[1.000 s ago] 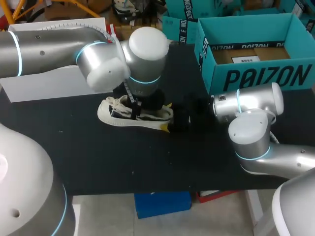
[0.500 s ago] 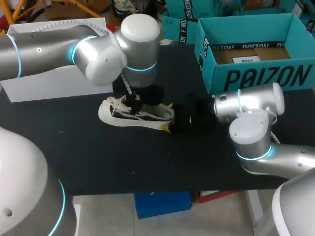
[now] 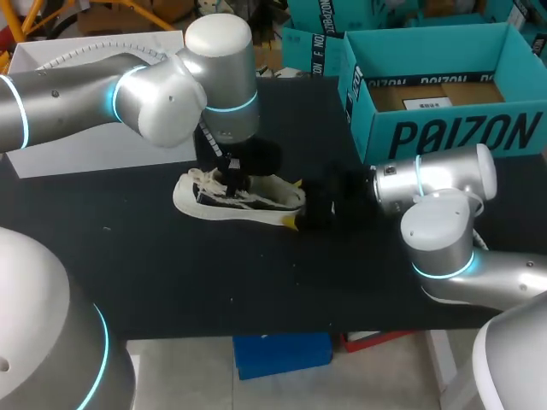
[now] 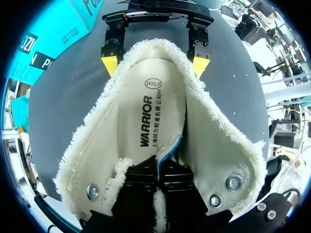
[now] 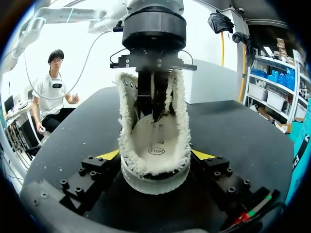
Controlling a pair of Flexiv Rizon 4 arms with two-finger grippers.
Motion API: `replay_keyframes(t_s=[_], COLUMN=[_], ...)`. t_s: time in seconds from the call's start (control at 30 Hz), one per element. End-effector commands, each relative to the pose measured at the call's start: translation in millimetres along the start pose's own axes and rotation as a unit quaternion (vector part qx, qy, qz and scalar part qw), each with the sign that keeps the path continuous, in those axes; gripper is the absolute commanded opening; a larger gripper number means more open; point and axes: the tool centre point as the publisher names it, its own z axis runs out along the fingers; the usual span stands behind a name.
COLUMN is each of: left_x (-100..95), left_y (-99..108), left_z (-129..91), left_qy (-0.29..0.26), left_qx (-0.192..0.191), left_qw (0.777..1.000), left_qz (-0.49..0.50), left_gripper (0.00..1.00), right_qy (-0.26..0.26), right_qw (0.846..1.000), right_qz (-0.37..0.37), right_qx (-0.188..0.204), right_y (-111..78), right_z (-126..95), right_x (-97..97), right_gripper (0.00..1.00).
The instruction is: Take the shoe out of the shoebox, open the shoe tongue, remove and reinsert the insole, then place the shoe into the shoebox
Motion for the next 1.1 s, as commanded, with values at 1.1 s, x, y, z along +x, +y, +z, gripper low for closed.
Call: replay_keyframes(t_s=[1.1], left_x=[-3.7], left_y=[-15.2], left_z=[-41.4], left_qy=[-0.011], left_qx=[0.064], left_qw=[0.998], left_qz=[-0.009], left_gripper=[0.0], right_qy=[0.001], right_qw=[1.0], right_qz=[0.0], right_qx=[0.001], right_y=[1.9], right_z=[5.7], right_x=[2.1], right_gripper=[0.0])
